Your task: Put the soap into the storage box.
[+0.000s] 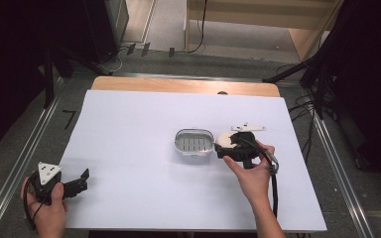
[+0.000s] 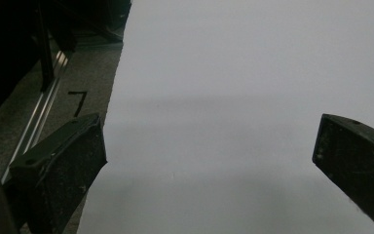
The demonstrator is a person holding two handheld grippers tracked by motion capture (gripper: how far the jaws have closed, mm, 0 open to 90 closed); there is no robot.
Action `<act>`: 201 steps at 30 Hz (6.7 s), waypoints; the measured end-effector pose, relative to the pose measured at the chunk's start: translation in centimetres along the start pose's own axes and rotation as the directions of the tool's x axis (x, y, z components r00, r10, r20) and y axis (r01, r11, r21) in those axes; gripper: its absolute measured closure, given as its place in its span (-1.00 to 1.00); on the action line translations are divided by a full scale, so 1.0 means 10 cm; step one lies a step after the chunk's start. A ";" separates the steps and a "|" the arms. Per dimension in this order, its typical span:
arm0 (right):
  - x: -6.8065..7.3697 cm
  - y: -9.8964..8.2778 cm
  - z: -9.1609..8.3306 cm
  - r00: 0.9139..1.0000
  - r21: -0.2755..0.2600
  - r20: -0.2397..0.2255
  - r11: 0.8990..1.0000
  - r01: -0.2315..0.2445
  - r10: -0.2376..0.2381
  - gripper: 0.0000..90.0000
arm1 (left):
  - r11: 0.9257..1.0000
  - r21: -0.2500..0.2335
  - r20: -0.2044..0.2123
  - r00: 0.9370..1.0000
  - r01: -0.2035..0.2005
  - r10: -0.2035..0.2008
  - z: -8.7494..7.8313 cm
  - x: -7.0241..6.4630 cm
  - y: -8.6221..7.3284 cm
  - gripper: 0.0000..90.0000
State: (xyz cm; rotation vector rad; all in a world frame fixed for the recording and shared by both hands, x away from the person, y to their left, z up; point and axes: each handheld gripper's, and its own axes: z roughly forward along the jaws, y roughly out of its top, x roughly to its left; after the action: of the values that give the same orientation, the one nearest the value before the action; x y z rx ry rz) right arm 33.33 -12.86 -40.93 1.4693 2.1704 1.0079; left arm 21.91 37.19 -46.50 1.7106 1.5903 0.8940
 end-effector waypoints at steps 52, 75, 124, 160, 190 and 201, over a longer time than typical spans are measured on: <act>0.58 0.29 0.42 0.997 0.031 -0.065 0.998 0.051 -0.049 -0.44 | 1.000 0.001 0.009 1.000 0.009 -0.009 0.00 0.01 0.00 -1.00; 0.61 0.26 0.61 0.997 0.078 -0.065 0.996 0.039 -0.034 -0.44 | 1.000 0.005 0.010 1.000 0.010 -0.010 0.00 0.02 0.00 -1.00; 0.49 0.31 0.41 0.998 0.020 -0.059 1.000 -0.021 0.022 -0.44 | 1.000 0.010 0.009 1.000 0.011 -0.011 0.01 0.02 0.01 -1.00; -0.23 -0.08 -0.10 0.990 -0.085 -0.083 0.989 -0.122 0.115 -0.81 | 1.000 0.008 0.003 1.000 0.002 -0.002 0.01 0.01 0.00 -1.00; -0.85 -0.77 -0.40 0.984 -0.085 0.014 0.981 -0.173 0.175 -0.80 | 1.000 0.003 0.001 1.000 -0.002 0.002 0.00 0.00 0.00 -1.00; -1.00 -0.93 -0.53 0.982 -0.102 0.034 0.978 -0.184 0.188 -0.80 | 1.000 0.003 0.002 1.000 -0.002 0.002 0.00 0.00 0.00 -1.00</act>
State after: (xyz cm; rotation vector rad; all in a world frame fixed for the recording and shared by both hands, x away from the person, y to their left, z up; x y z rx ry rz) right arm 27.99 -25.87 -45.01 1.6556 1.9521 1.1165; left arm 21.91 37.18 -46.50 1.7150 1.5896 0.8914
